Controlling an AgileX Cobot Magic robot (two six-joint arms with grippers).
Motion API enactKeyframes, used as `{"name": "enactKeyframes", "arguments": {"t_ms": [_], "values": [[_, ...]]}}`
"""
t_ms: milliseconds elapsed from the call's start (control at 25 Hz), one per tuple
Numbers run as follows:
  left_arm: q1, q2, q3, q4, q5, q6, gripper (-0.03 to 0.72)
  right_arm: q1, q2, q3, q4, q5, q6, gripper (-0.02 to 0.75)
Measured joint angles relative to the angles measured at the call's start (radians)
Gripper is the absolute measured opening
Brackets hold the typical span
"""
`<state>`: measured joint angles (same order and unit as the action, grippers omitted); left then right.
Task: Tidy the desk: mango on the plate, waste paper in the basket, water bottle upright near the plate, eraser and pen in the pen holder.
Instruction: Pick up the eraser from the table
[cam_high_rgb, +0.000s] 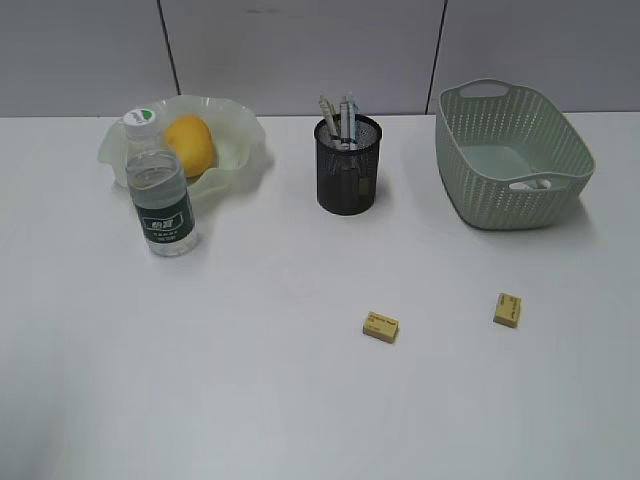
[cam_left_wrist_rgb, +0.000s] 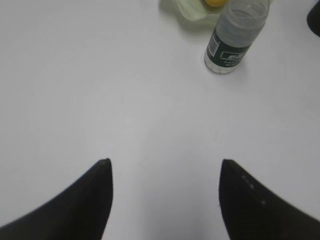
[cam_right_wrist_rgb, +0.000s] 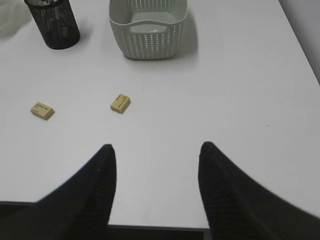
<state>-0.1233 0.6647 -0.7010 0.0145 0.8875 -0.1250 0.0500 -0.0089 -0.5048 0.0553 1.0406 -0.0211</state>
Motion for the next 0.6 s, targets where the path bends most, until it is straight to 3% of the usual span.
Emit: {"name": "enactKeyframes", "arguments": {"t_ms": [600], "values": [[0.000,-0.536,0.151,-0.005,0.150,0.096,0.508,0.000,0.000,0.000,0.000,0.000,0.000,0.424]]}}
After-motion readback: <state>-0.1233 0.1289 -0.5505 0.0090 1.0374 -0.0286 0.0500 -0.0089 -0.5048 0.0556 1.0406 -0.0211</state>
